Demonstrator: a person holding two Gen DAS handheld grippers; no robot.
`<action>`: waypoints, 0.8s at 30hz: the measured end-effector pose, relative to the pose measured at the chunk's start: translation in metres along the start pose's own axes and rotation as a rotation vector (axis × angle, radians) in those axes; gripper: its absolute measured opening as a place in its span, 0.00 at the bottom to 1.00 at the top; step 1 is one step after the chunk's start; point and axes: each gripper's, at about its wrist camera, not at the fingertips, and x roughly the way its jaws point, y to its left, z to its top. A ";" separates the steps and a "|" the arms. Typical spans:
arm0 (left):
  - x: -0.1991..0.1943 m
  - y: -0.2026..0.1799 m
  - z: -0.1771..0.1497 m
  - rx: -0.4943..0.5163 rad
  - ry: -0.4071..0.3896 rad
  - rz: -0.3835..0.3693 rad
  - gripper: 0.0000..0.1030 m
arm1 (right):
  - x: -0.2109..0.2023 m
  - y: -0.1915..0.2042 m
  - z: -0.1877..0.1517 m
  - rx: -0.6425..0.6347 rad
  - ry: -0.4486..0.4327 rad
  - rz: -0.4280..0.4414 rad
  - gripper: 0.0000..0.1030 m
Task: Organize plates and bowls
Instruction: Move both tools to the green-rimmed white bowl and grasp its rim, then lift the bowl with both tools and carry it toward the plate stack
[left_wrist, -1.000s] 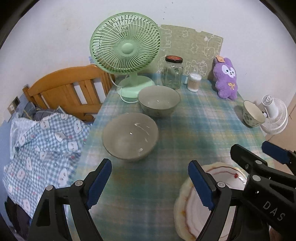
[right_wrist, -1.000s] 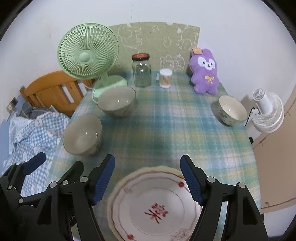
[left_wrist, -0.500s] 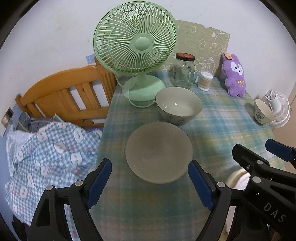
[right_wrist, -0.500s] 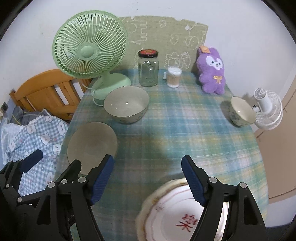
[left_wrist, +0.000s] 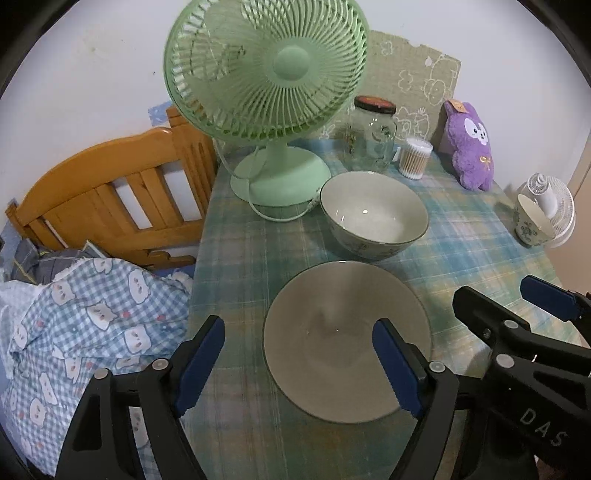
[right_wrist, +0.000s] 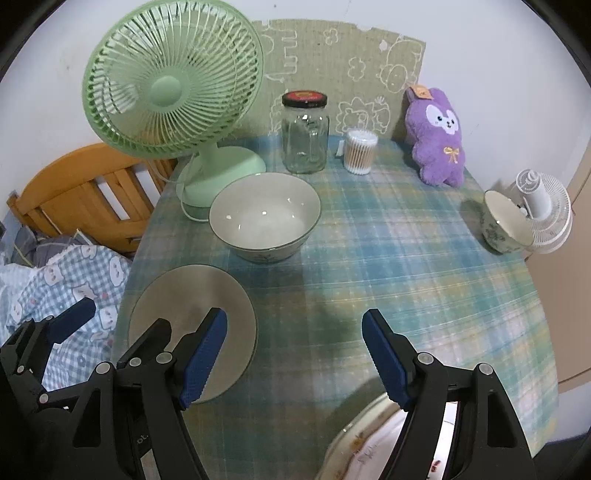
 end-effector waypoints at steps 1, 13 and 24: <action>0.005 0.001 0.000 -0.002 0.005 -0.008 0.76 | 0.005 0.002 0.000 0.001 0.003 0.007 0.75; 0.045 0.012 -0.006 -0.024 0.075 -0.036 0.53 | 0.047 0.016 -0.003 0.018 0.073 0.018 0.46; 0.058 0.016 -0.010 -0.031 0.104 -0.038 0.24 | 0.063 0.028 -0.004 0.008 0.110 0.039 0.15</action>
